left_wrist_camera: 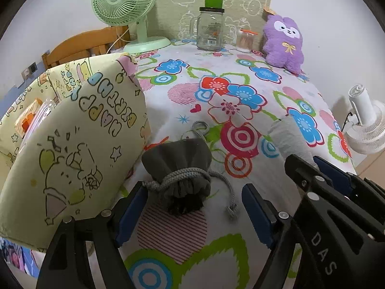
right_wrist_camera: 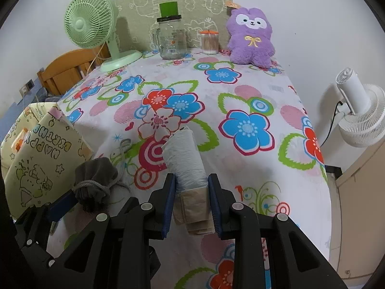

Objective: Organize soft objects
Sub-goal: 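Grasp the grey drawstring pouch with the left gripper while the right grasps the white rolled cloth, then lift and carry the grey pouch and white rolled cloth over the box with both grippers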

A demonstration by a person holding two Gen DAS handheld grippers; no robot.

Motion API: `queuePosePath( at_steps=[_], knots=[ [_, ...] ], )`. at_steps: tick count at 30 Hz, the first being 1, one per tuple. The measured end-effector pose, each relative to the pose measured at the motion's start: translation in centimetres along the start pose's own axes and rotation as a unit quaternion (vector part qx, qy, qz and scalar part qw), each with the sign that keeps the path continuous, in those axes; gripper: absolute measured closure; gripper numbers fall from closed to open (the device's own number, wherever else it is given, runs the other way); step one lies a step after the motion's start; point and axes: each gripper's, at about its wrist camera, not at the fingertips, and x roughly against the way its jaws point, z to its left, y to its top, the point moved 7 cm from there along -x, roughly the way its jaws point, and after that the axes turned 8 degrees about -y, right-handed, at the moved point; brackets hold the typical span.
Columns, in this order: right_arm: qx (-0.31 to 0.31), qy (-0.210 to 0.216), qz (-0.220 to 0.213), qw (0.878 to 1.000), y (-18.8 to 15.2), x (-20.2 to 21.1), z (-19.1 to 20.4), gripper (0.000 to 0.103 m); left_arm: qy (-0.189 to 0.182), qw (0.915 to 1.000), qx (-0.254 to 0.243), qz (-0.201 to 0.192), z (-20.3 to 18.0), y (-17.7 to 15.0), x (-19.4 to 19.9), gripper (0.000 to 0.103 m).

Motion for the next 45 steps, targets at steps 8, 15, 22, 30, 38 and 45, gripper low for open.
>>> queuePosePath(
  at_steps=[8,15,22,30,38,45],
  knots=[
    [-0.004,-0.002,0.003,1.000,0.3,-0.5,-0.3,0.072,-0.006,0.9999,-0.006,0.006,-0.2,0.3,-0.9,0.040],
    [-0.006,0.000,0.002,1.000,0.3,-0.4,-0.2,0.072,-0.014,0.9997,-0.019,0.005,-0.5,0.5,-0.9,0.057],
    [-0.012,-0.001,0.000,1.000,0.0,0.2,-0.3,0.072,-0.021,0.9992,-0.032,0.012,-0.8,0.2,-0.5,0.059],
    [-0.024,-0.006,-0.004,1.000,-0.8,1.7,-0.4,0.072,-0.030,0.9982,-0.051,0.012,-1.2,-0.4,0.8,0.059],
    [-0.038,-0.017,-0.009,0.999,-1.5,3.4,-0.6,0.072,-0.043,0.9971,-0.061,0.012,-1.2,-1.1,2.3,0.059],
    [-0.055,-0.031,-0.012,0.998,-2.1,5.3,-0.5,0.072,-0.060,0.9953,-0.076,0.007,-1.4,-1.1,3.7,0.059]
  ],
)
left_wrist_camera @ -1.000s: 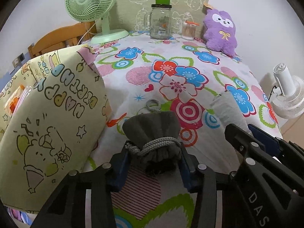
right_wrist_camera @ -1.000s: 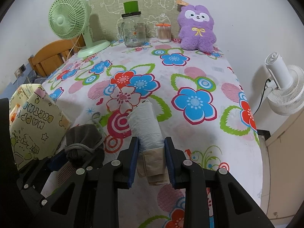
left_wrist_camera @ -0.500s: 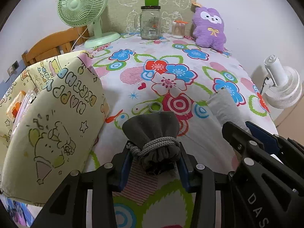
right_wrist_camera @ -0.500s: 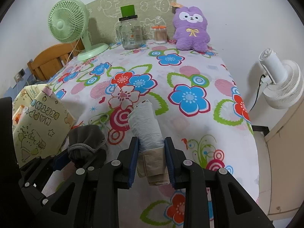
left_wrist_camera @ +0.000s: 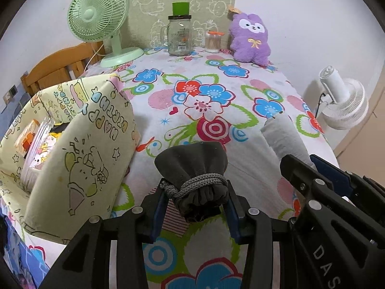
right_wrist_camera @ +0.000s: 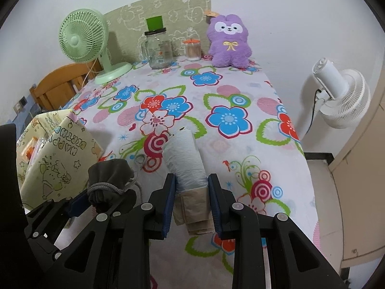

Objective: Organize soft objects
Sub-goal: 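Lift and carry the grey pouch and white rolled cloth over the box with both grippers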

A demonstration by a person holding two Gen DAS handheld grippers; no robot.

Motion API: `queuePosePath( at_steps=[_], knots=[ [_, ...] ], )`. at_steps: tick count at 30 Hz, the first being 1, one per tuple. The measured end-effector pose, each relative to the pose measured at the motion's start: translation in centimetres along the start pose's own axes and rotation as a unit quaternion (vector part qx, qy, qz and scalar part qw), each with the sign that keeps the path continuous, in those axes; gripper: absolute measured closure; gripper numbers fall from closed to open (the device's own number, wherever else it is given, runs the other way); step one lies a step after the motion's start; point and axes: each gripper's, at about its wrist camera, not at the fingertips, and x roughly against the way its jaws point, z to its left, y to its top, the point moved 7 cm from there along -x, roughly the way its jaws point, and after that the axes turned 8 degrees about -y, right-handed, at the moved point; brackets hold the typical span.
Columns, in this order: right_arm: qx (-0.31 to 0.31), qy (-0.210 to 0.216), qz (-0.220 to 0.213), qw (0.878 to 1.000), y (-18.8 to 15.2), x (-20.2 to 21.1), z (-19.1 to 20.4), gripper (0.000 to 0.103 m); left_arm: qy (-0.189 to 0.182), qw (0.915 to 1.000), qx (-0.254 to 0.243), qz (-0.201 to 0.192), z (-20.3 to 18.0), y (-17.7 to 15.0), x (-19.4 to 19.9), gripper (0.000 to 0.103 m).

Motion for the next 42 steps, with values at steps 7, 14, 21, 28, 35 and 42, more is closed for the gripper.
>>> queuePosePath(
  at_steps=[7,14,21,28,35,42],
  knots=[
    [-0.014,-0.008,-0.012,1.000,-0.2,2.1,0.3,0.072,-0.013,0.9998,-0.013,-0.011,0.1,0.0,1.9,0.059],
    [-0.022,-0.017,-0.027,0.999,-0.2,4.4,0.8,0.072,-0.019,0.9991,-0.032,-0.020,0.2,0.3,3.7,0.059],
    [-0.030,-0.023,-0.041,0.998,-0.1,6.7,1.1,0.072,-0.025,0.9978,-0.054,-0.029,0.2,0.8,5.7,0.059],
    [-0.034,-0.021,-0.058,0.998,0.2,8.9,1.8,0.072,-0.031,0.9962,-0.067,-0.046,0.4,1.1,8.0,0.059],
    [-0.030,-0.027,-0.072,0.997,0.7,11.0,2.8,0.072,-0.034,0.9948,-0.080,-0.054,0.9,1.5,10.1,0.059],
    [-0.036,-0.018,-0.087,0.995,1.5,12.9,3.9,0.072,-0.040,0.9933,-0.083,-0.070,1.7,2.5,12.1,0.059]
  ],
)
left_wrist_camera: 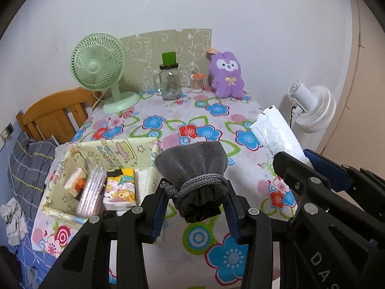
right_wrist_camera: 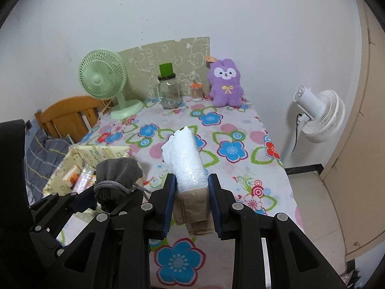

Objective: Organize soft objects
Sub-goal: 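Lift and carry the grey pouch and white rolled cloth over the box with both grippers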

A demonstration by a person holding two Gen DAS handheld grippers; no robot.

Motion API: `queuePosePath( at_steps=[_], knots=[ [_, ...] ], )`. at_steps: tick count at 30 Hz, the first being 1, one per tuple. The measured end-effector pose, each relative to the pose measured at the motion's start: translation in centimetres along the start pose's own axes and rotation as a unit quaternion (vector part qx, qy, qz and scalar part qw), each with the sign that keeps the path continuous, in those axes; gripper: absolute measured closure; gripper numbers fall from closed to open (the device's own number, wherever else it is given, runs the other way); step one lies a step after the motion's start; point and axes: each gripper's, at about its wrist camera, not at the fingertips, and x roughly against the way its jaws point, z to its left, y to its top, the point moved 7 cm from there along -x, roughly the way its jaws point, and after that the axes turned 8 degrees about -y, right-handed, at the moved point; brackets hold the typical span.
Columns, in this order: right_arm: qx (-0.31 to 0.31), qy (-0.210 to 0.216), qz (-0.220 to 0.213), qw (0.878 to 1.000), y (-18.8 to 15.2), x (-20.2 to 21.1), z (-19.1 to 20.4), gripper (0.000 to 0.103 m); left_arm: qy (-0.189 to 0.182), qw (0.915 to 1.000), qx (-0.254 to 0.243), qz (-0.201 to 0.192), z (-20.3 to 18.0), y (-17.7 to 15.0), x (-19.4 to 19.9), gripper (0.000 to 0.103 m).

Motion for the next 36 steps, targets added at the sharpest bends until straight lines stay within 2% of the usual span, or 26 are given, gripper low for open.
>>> queuePosePath(
  at_steps=[5,12,36],
  knots=[
    [0.001,-0.002,-0.014,1.000,0.9,1.2,0.8,0.072,0.002,0.9998,-0.008,-0.017,0.8,0.8,1.3,0.059],
    [0.008,-0.004,-0.020,1.000,1.4,1.8,2.4,0.072,0.002,0.9997,-0.011,-0.021,2.3,1.2,1.9,0.059],
    [0.028,0.018,-0.015,0.999,2.2,0.2,8.3,0.072,0.020,0.9994,-0.018,-0.024,7.9,1.7,2.0,0.059]
  ],
)
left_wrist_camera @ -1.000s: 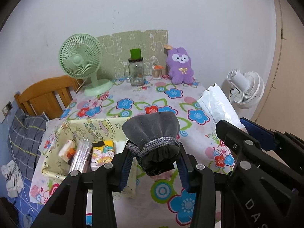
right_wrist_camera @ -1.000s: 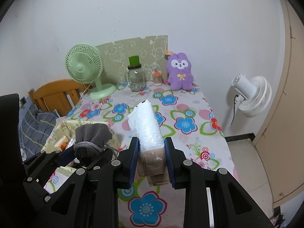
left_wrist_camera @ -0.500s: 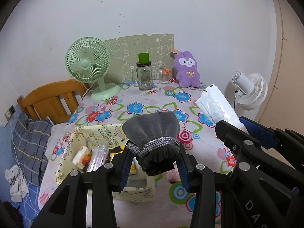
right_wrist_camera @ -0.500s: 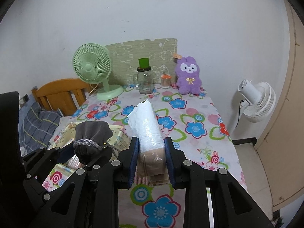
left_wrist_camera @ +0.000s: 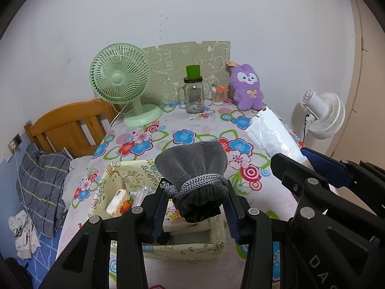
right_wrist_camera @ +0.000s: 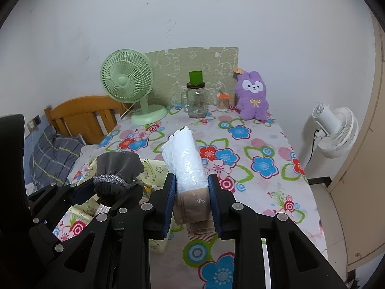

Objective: Organize soft objects
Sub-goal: 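Lift and carry the grey pouch and white rolled cloth over the box with both grippers, then open the left gripper to drop the grey pouch while the right drops the white cloth into the box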

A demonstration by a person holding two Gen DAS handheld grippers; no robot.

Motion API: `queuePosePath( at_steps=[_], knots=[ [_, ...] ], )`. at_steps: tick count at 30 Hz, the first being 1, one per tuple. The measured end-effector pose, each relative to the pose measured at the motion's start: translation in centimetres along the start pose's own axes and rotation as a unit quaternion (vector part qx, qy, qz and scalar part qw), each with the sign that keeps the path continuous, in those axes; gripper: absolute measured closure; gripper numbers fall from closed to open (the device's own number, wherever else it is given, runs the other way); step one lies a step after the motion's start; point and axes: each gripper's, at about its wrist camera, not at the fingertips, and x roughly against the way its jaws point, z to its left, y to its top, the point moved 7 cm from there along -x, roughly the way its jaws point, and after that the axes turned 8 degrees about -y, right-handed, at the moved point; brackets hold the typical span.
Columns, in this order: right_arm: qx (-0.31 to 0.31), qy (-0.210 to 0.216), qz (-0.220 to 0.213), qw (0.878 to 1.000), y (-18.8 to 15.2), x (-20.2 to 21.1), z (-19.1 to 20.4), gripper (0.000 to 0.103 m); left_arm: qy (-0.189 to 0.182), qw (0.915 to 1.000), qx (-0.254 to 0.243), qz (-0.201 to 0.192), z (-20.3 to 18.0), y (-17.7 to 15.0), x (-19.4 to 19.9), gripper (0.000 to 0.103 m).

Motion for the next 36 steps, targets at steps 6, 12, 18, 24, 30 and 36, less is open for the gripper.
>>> queuePosePath(
  at_steps=[6,12,18,24,30,36],
  knots=[
    [0.001,0.007,0.007,1.000,0.0,-1.0,1.3,0.072,0.003,1.0000,0.002,0.005,1.5,-0.2,-0.6,0.059],
    [0.009,0.012,0.017,1.000,-0.2,-2.1,2.7,0.072,0.004,0.9998,0.004,0.017,2.9,-0.7,-1.5,0.059],
    [0.015,0.020,0.026,0.999,-0.4,-3.4,4.0,0.072,0.001,0.9995,0.014,0.028,4.1,-1.3,-2.4,0.058],
    [0.022,0.029,0.037,0.999,-0.9,-4.5,5.4,0.072,0.002,0.9987,0.024,0.046,5.4,-2.2,-3.3,0.057],
    [0.030,0.036,0.050,0.998,-1.3,-5.7,6.6,0.072,0.002,0.9980,0.020,0.060,6.3,-3.1,-4.1,0.047],
    [0.040,0.049,0.059,0.996,-1.6,-6.5,8.1,0.073,0.012,0.9980,0.022,0.058,7.4,-3.4,-4.1,0.024]
  ],
)
